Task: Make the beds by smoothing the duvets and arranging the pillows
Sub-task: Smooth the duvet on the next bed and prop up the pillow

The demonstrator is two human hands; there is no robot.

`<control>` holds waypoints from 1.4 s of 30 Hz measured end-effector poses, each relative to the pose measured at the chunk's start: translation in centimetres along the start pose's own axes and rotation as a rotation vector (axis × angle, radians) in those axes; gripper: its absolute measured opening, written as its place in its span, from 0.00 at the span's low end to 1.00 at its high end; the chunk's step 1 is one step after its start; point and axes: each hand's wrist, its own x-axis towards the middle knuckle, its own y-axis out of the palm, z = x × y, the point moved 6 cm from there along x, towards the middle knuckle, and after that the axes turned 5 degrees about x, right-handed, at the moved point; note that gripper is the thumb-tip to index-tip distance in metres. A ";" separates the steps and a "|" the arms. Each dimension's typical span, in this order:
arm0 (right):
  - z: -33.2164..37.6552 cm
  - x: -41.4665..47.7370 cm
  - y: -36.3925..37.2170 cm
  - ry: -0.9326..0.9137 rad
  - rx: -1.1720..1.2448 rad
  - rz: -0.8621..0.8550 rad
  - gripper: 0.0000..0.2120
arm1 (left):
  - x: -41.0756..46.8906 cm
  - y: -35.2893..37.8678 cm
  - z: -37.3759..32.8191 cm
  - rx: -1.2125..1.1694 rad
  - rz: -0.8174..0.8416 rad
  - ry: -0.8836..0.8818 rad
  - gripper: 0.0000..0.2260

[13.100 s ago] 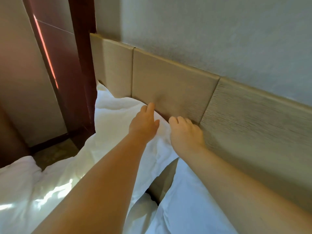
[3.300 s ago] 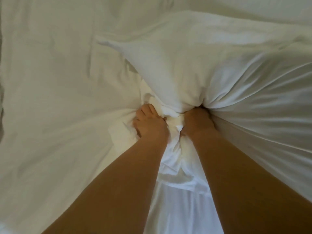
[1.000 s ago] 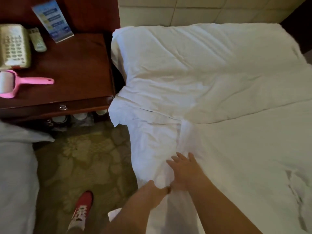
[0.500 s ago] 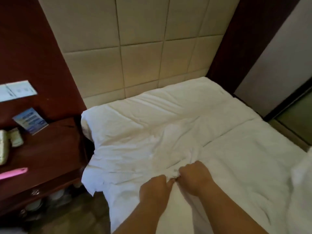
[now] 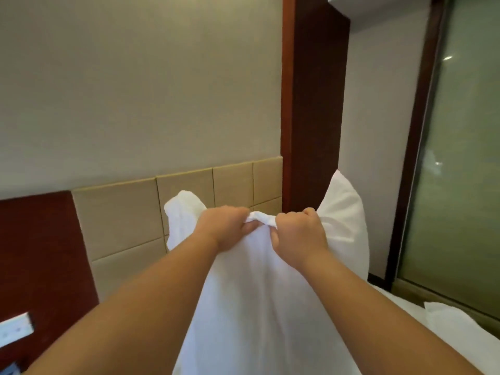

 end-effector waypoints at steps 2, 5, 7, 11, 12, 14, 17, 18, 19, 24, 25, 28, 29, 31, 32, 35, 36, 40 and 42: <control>1.1 1.2 -1.8 -0.001 0.029 -0.053 0.12 | -0.1 -2.8 1.3 0.047 -0.044 0.014 0.19; 3.1 1.9 -2.6 -0.014 0.063 -0.088 0.09 | -1.3 -5.1 3.0 0.099 -0.077 0.022 0.19; 4.7 2.0 -2.2 -0.022 0.102 -0.086 0.07 | -2.3 -5.3 4.4 0.104 -0.073 0.007 0.18; 7.9 1.3 0.5 -0.042 0.161 -0.028 0.11 | -4.4 -2.6 7.0 0.030 -0.021 0.000 0.16; 8.7 0.8 1.5 -0.052 0.173 0.014 0.12 | -5.0 -1.0 7.6 -0.005 0.013 -0.010 0.14; 10.3 -0.9 3.8 -0.096 0.186 0.133 0.08 | -6.8 2.8 8.6 -0.124 0.097 -0.062 0.11; 11.4 -5.5 9.2 -0.144 0.196 0.382 0.09 | -9.9 9.1 8.8 -0.186 0.224 -0.108 0.15; 11.5 -6.9 10.4 -0.109 0.225 0.424 0.10 | -10.9 10.7 8.6 -0.148 0.251 -0.123 0.17; 11.6 -7.9 11.0 -0.055 0.251 0.446 0.10 | -11.4 11.7 8.6 -0.079 0.263 -0.134 0.17; 10.9 -6.8 13.3 0.112 0.339 0.366 0.27 | -9.9 11.5 10.0 0.108 0.168 -0.095 0.15; 10.6 -6.5 13.7 0.124 0.352 0.421 0.32 | -9.5 11.5 10.5 0.119 0.169 -0.104 0.15; 10.2 -6.5 14.6 0.116 0.350 0.534 0.41 | -8.8 12.2 12.0 0.128 0.190 -0.166 0.15; 10.1 -6.6 14.9 0.112 0.340 0.549 0.41 | -8.6 12.3 12.2 0.116 0.172 -0.192 0.15; 9.9 -6.8 15.3 0.110 0.305 0.570 0.41 | -8.6 12.3 12.6 0.115 0.126 -0.247 0.19; 9.7 -6.7 15.6 0.118 0.288 0.589 0.40 | -8.5 12.5 12.8 0.127 0.119 -0.270 0.23; 9.4 -6.0 16.6 0.120 0.228 0.619 0.38 | -8.2 13.4 13.7 0.124 0.161 -0.321 0.29; 9.4 -5.9 17.0 0.117 0.224 0.625 0.36 | -7.8 13.9 14.0 0.130 0.195 -0.326 0.29; 9.2 -5.0 19.5 0.104 0.208 0.673 0.34 | -5.6 15.5 14.5 0.215 0.266 -0.260 0.26; 8.9 -4.4 20.9 0.111 0.195 0.716 0.33 | -4.3 16.6 14.9 0.173 0.308 -0.205 0.24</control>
